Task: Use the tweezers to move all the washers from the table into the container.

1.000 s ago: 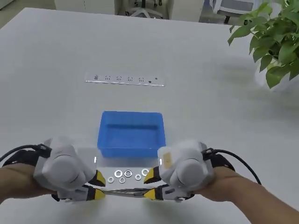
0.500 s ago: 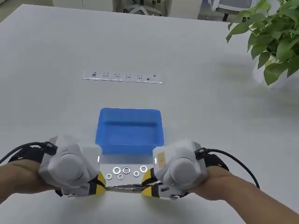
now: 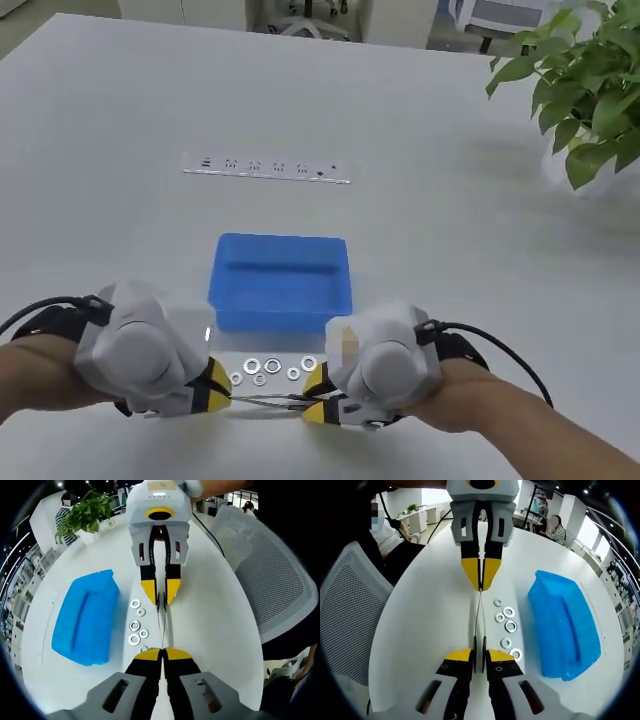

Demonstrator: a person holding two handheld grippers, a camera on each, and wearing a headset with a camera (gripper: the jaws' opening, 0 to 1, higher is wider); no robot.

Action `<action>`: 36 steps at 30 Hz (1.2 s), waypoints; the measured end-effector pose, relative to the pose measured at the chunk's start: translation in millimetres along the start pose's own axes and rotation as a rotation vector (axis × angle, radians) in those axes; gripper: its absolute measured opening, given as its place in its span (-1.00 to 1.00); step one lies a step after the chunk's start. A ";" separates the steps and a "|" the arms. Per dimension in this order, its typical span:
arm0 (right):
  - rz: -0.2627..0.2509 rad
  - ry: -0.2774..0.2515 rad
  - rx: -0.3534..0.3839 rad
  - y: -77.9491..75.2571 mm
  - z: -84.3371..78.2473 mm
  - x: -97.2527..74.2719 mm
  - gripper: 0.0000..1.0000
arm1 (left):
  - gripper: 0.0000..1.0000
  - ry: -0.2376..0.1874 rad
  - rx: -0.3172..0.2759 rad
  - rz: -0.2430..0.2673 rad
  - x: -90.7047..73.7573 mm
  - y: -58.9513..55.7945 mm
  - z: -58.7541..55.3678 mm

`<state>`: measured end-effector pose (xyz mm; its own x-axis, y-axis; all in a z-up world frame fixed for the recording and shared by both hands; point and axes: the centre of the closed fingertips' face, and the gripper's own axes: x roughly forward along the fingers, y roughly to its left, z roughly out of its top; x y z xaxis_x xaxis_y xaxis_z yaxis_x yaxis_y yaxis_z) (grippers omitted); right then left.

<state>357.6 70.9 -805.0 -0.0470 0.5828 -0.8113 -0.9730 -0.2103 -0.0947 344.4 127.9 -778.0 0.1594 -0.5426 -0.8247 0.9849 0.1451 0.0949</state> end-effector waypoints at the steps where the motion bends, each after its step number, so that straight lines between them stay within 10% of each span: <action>1: 0.000 -0.002 0.000 0.0 0.8 0.2 -0.75 | -0.89 -0.001 0.004 -0.002 -1.5 0.0 1.2; 36: -0.046 -0.084 0.061 -3.6 24.5 -8.5 -0.76 | -0.89 -0.101 0.105 0.003 -40.9 8.6 73.9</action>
<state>355.9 86.0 -783.6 -0.0181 0.6553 -0.7551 -0.9864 -0.1350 -0.0934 351.4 90.2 -702.2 0.1636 -0.6236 -0.7644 0.9852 0.0625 0.1598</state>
